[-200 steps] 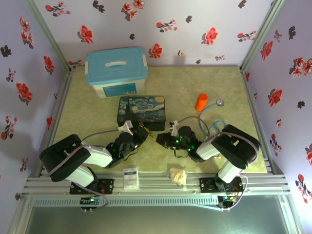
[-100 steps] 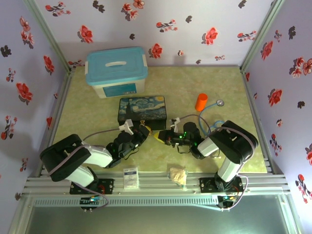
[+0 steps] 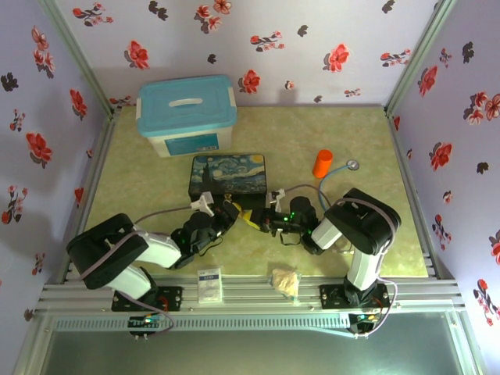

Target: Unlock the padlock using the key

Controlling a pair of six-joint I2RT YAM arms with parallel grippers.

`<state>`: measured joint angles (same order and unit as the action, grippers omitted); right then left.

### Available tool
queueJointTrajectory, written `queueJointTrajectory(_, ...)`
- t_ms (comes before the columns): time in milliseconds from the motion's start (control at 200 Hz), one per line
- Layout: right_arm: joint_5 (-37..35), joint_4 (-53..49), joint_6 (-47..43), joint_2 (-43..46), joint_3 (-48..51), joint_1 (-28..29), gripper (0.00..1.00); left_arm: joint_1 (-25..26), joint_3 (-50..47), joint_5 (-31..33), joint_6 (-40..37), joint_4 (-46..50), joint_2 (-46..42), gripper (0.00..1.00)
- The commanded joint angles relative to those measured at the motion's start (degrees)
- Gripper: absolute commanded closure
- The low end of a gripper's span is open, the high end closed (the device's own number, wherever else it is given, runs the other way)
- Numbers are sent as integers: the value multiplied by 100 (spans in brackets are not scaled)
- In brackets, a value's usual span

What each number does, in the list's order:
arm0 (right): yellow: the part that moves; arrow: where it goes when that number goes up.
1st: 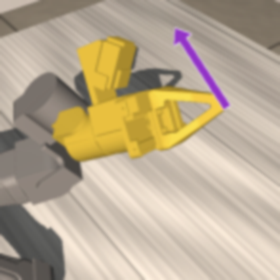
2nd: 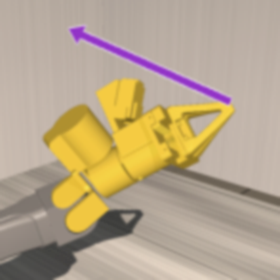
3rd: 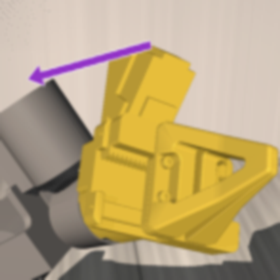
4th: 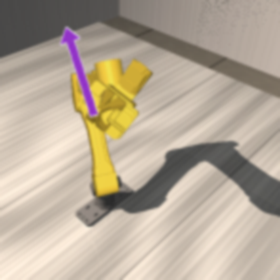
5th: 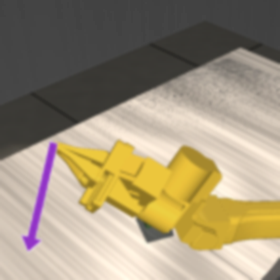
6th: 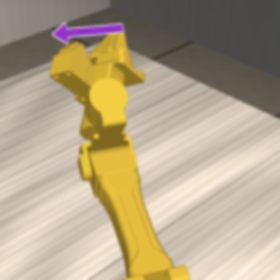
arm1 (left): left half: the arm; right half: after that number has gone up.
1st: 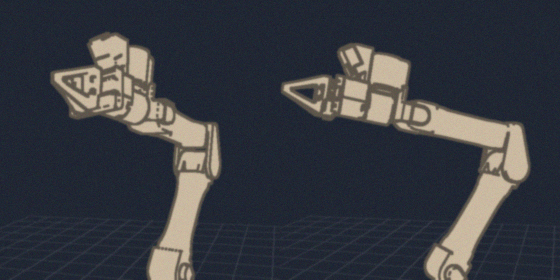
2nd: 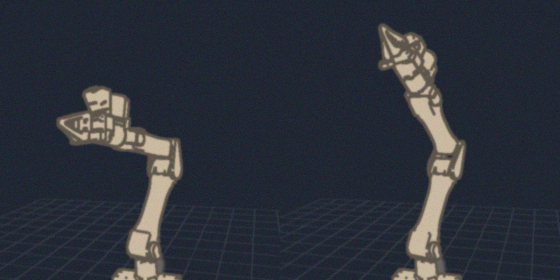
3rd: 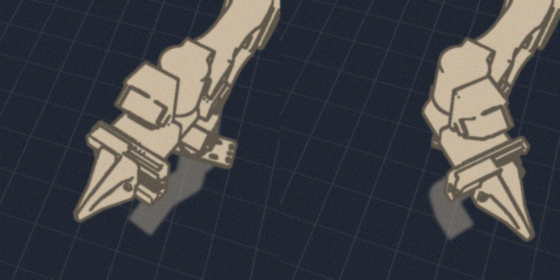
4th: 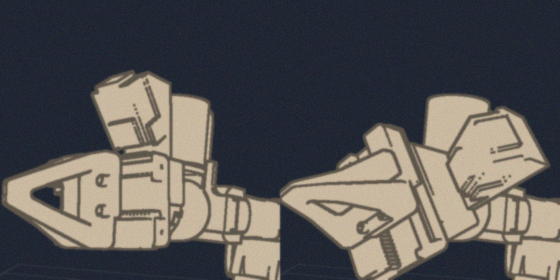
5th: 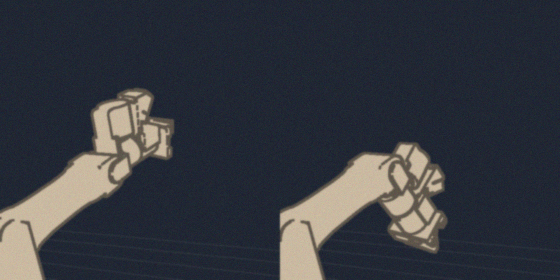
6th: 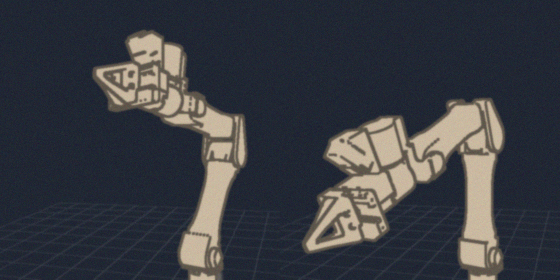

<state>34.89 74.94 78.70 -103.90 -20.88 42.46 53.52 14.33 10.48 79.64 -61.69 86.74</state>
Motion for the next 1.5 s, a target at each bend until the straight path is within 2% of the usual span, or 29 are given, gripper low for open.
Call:
queueJointTrajectory(0, -680, 443, 120, -76, -396, 201, 100, 228, 246, -634, 30, -497, 98, 100)
queueJointTrajectory(215, -1032, 443, -21, 2, -470, 187, 100, 310, 246, -602, 43, -537, 187, 100)
queueJointTrajectory(350, -1469, 409, -243, 166, -134, 184, 100, 217, 141, -450, 4, -259, 19, 100)
queueJointTrajectory(390, -1573, 426, -270, 197, -77, 199, 100, 212, 145, -459, -36, -192, 10, 93)
queueJointTrajectory(480, -1642, 443, -125, 161, -163, 304, 100, 210, 210, -502, -168, -176, 112, 85)
queueJointTrajectory(520, -1672, 443, -4, 126, -222, 362, 100, 211, 227, -488, -209, -184, 169, 89)
queueJointTrajectory(575, -1696, 452, 370, 92, -280, 398, 100, 212, 224, -478, -254, -217, 224, 100)
queueJointTrajectory(800, -1782, 452, 1278, 377, -250, 376, 100, 212, 166, -521, -80, -624, 436, 100)
queueJointTrajectory(970, -1709, 457, 1000, 295, -339, 355, 100, 212, 212, -564, -33, -648, 340, 100)
queueJointTrajectory(1035, -1576, 316, 644, 306, -367, 359, 83, 188, 215, -547, -53, -576, 259, 100)
queueJointTrajectory(1085, -1619, 129, 497, 368, -277, 357, 79, 143, 199, -514, -58, -453, 205, 100)
queueJointTrajectory(1185, -1748, -740, 14, 621, -94, 326, 79, -15, 159, -468, -63, -176, 176, 100)
queueJointTrajectory(1330, -2081, -2650, -1130, 1394, -16, 332, 75, -187, 162, -498, -36, -155, 178, 100)
queueJointTrajectory(1425, -2555, -4663, -2223, 2215, -251, 407, 70, -204, 189, -510, -46, -45, 119, 100)
queueJointTrajectory(1495, -3214, -6257, -3165, 2825, -557, 570, 69, -207, 177, -512, -51, 39, 64, 100)
